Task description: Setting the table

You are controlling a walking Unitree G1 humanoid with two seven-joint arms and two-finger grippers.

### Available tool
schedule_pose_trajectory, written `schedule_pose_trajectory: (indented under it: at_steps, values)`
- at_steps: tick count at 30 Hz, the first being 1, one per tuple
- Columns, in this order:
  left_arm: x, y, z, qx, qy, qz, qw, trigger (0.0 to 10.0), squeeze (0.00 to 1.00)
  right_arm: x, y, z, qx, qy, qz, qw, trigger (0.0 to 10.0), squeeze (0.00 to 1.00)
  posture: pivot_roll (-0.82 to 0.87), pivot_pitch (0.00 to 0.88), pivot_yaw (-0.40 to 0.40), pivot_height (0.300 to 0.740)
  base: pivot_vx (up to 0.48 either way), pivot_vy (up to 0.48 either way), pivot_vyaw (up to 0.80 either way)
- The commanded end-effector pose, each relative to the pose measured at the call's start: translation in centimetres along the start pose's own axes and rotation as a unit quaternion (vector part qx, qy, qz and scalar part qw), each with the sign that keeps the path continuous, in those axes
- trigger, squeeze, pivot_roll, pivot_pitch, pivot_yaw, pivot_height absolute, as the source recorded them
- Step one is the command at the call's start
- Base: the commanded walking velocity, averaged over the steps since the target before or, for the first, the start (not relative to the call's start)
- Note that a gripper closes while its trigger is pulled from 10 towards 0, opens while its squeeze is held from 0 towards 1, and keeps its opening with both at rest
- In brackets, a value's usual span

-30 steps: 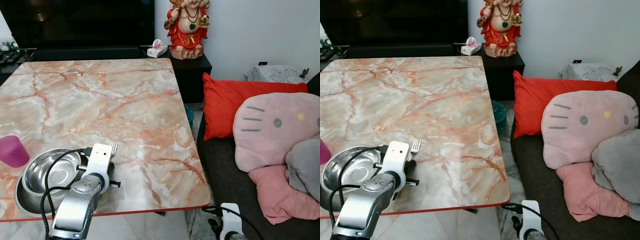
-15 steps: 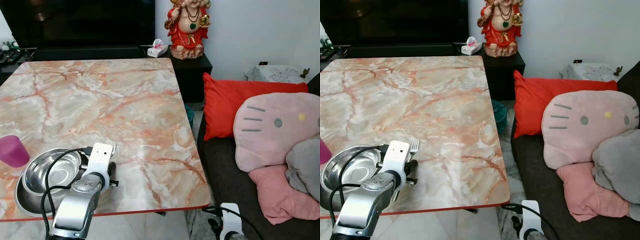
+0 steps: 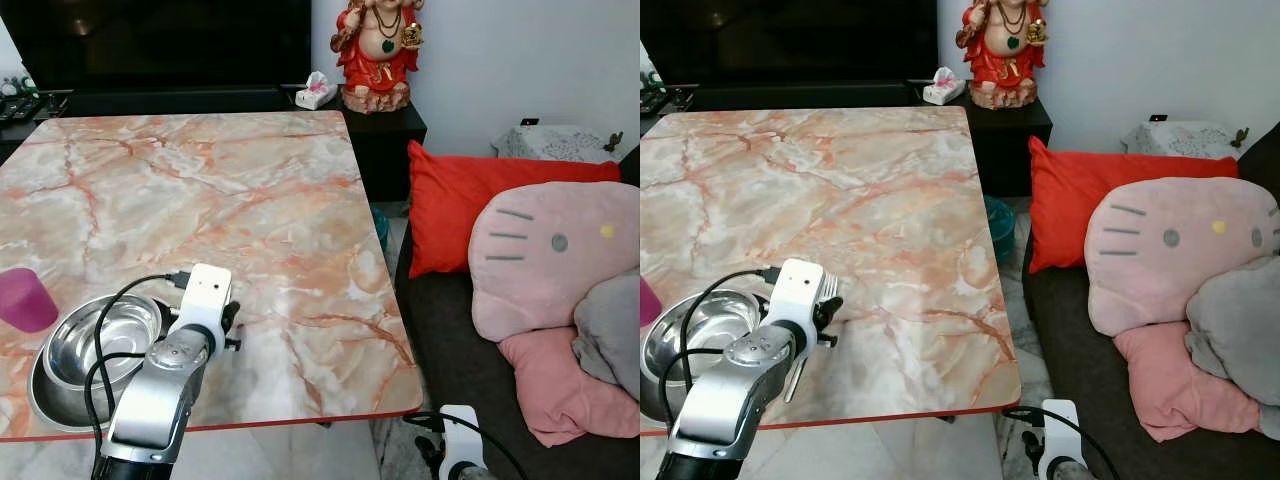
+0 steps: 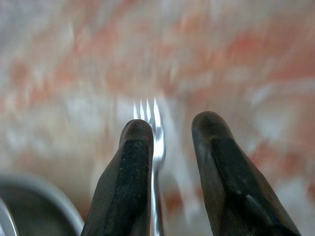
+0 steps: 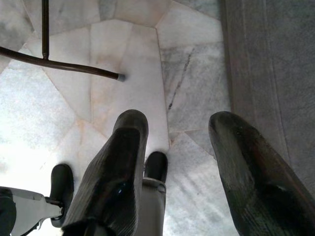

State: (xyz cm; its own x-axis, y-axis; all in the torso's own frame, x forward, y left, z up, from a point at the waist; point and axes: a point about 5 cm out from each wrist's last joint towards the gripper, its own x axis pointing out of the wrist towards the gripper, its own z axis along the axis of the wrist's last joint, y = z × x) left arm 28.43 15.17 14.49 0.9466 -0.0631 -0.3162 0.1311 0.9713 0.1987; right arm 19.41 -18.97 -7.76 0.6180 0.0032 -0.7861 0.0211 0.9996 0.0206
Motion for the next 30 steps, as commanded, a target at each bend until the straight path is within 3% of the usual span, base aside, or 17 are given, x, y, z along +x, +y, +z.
schedule_pose_trajectory:
  at_steps: [1, 3, 4, 6, 9, 11, 13, 14, 19, 24, 30]
  values:
    - [-0.2, -0.5, 2.1, 0.014, -0.070, -0.007, 0.997, 10.0, 0.00, 0.1, -0.1, 0.3, -0.002, 0.000, -0.001, 1.000, 10.0, 0.00, 0.10, 0.003, -0.011, 0.740, 0.000, 0.000, 0.00]
    - [-0.4, -0.9, 3.0, 0.021, -0.122, -0.011, 0.992, 10.0, 0.00, 0.1, -0.1, 0.3, -0.002, 0.000, -0.001, 1.000, 10.0, 0.00, 0.10, 0.000, -0.012, 0.740, 0.000, 0.000, 0.00]
    - [-0.4, -0.9, 3.0, 0.021, -0.122, -0.011, 0.992, 10.0, 0.00, 0.1, -0.1, 0.3, -0.002, 0.000, -0.001, 1.000, 10.0, 0.00, 0.10, 0.000, -0.012, 0.740, 0.000, 0.000, 0.00]
    - [-0.7, -1.2, 3.5, 0.024, -0.183, -0.018, 0.983, 10.0, 0.00, 0.1, 0.0, 0.2, 0.000, 0.000, -0.001, 1.000, 10.0, 0.00, 0.09, 0.000, -0.010, 0.740, 0.000, 0.000, 0.00]
    - [-0.5, -0.3, 3.4, -0.011, -0.214, 0.022, 0.976, 10.0, 0.00, 0.0, 0.0, 0.2, 0.001, 0.000, -0.002, 1.000, 10.0, 0.00, 0.09, 0.000, -0.015, 0.740, 0.000, 0.000, 0.00]
    - [-0.1, 0.4, 2.9, -0.010, -0.231, 0.046, 0.972, 10.0, 0.00, 0.0, 0.0, 0.2, 0.002, 0.000, -0.003, 1.000, 10.0, 0.00, 0.09, 0.000, -0.017, 0.740, 0.000, 0.000, 0.00]
    - [0.1, 0.4, 2.1, 0.039, -0.240, 0.050, 0.969, 10.0, 0.00, 0.0, 0.0, 0.2, 0.001, 0.000, -0.004, 1.000, 10.0, 0.00, 0.09, 0.000, -0.019, 0.740, 0.000, 0.000, 0.00]
    - [0.1, 0.4, 1.8, 0.044, -0.243, 0.047, 0.968, 10.0, 0.00, 0.0, -0.1, 0.2, 0.002, -0.001, -0.006, 1.000, 10.0, 0.00, 0.09, 0.000, -0.019, 0.740, 0.000, 0.000, 0.00]
    - [0.0, 0.2, 0.9, 0.033, -0.245, 0.029, 0.969, 10.0, 0.00, 0.0, -0.2, 0.1, 0.003, -0.002, -0.009, 1.000, 10.0, 0.00, 0.08, 0.000, -0.021, 0.740, 0.000, 0.000, 0.00]
    - [0.0, -0.8, -0.1, 0.070, -0.272, -0.002, 0.960, 10.0, 0.00, 0.0, -0.3, 0.2, 0.001, -0.003, -0.012, 1.000, 10.0, 0.00, 0.08, 0.000, -0.024, 0.740, 0.000, 0.000, 0.00]
    - [0.2, -1.3, -0.1, 0.056, -0.283, -0.007, 0.957, 10.0, 0.00, 0.0, -0.2, 0.2, 0.002, -0.005, -0.014, 1.000, 10.0, 0.00, 0.08, 0.000, -0.023, 0.740, 0.000, 0.000, 0.00]
